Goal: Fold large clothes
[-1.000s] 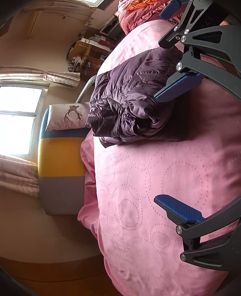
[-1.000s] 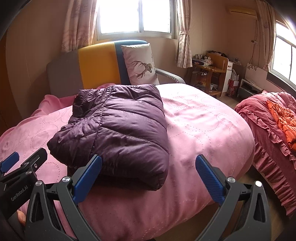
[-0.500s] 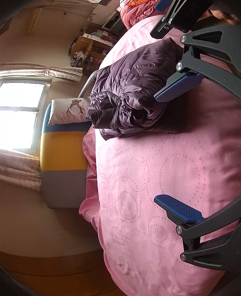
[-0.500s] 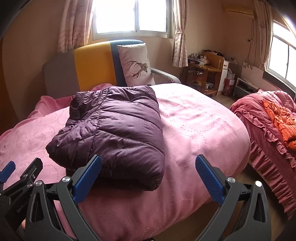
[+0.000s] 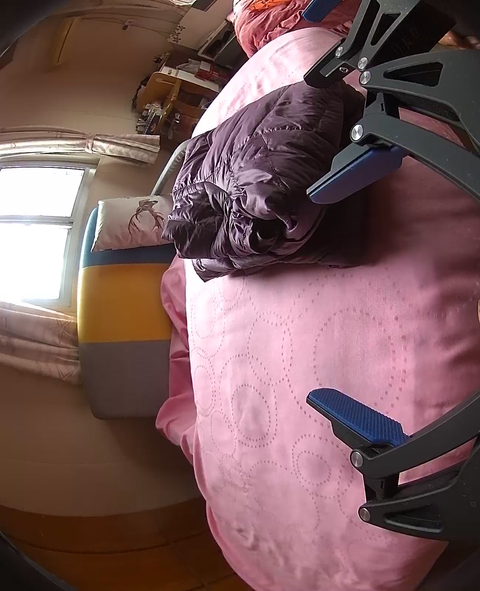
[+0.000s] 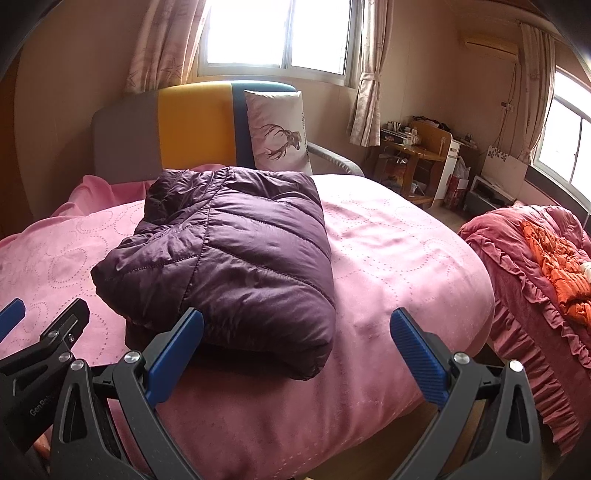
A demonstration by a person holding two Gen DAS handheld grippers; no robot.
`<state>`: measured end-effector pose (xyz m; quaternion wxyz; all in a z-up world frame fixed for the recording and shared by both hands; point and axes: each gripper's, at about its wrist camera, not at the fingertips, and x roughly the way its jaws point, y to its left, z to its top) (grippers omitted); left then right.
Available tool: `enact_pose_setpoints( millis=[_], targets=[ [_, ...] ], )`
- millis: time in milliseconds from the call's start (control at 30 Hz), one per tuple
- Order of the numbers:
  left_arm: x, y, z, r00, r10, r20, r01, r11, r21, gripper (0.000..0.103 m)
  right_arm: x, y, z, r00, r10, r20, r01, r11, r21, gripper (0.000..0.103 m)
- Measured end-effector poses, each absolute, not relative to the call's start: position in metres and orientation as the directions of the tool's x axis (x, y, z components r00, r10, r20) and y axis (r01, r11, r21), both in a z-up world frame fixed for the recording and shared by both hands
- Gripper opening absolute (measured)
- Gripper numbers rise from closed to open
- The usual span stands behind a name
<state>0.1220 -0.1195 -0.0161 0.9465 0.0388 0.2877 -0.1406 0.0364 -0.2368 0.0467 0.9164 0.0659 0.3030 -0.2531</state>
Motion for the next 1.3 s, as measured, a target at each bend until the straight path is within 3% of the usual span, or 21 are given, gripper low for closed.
enact_pose_setpoints(
  millis=[1300],
  targets=[
    [0.121,-0.118,-0.012,0.794,-0.256,-0.552,0.303,0.953,-0.006,0.099,0.035,-0.243,0.038,0.698,-0.394,-0.597,0.512,0.858,0.033,0.101]
  ],
)
